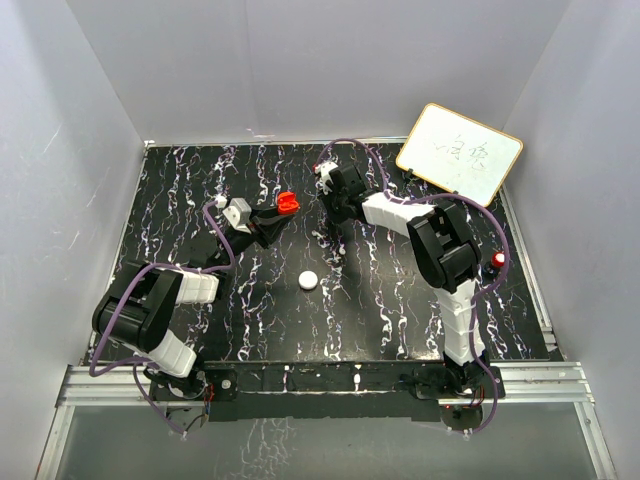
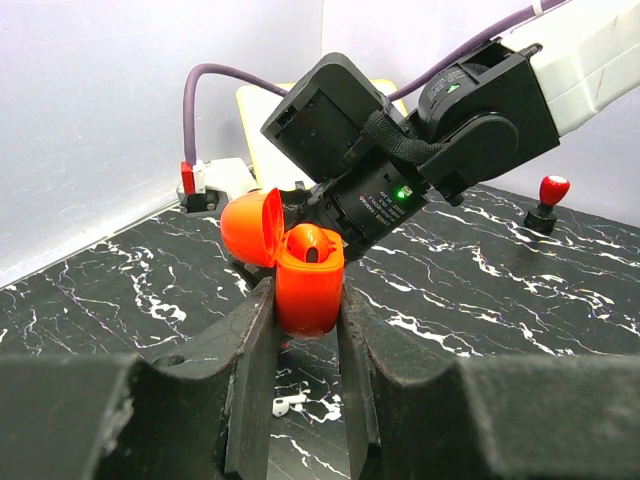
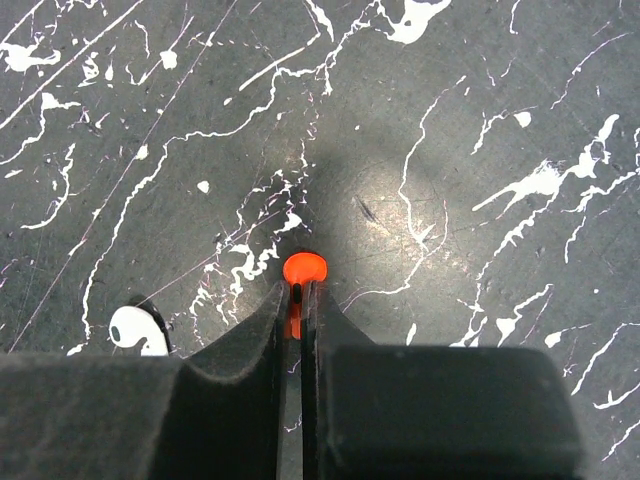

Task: Insert the wireless bluetooth earbuds into the charging case
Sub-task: Pick up the earbud from the center of the board.

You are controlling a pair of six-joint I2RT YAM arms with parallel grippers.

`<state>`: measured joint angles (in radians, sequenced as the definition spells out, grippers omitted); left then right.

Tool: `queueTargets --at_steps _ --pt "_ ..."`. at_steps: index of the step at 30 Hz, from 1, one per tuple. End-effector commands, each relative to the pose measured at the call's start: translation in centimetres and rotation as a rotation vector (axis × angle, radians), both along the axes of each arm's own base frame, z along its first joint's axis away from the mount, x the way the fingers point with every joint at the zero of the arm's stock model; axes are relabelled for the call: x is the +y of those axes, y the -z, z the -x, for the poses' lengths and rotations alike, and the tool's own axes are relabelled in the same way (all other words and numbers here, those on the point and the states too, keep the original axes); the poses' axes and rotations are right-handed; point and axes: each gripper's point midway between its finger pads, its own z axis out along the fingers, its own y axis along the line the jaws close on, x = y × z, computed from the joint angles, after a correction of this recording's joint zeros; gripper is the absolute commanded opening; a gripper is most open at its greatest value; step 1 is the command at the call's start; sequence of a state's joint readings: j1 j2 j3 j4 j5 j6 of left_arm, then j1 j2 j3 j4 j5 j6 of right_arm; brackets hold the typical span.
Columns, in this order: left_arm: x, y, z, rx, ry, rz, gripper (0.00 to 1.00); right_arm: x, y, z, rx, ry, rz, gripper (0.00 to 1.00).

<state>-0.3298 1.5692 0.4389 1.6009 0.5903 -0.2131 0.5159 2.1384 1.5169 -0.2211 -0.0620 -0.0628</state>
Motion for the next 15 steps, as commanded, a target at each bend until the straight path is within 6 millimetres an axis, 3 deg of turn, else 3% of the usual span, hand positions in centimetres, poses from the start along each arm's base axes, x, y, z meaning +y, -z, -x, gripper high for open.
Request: queueTargets --at_steps 1,10,15 --pt "0.6 -4.8 1.5 -0.211 -0.001 0.059 0.00 0.4 -2.3 -1.9 -0.074 0.018 -0.029 0.01" --pt "0.6 -4.8 1.4 -0.209 -0.002 0.059 0.00 -0.8 -6.5 -1.8 -0.214 0.084 -0.127 0.00" --pt "0.6 -4.8 1.4 -0.204 0.001 0.063 0.00 -1.7 -11.8 -0.7 -0.367 0.106 -0.266 0.00"
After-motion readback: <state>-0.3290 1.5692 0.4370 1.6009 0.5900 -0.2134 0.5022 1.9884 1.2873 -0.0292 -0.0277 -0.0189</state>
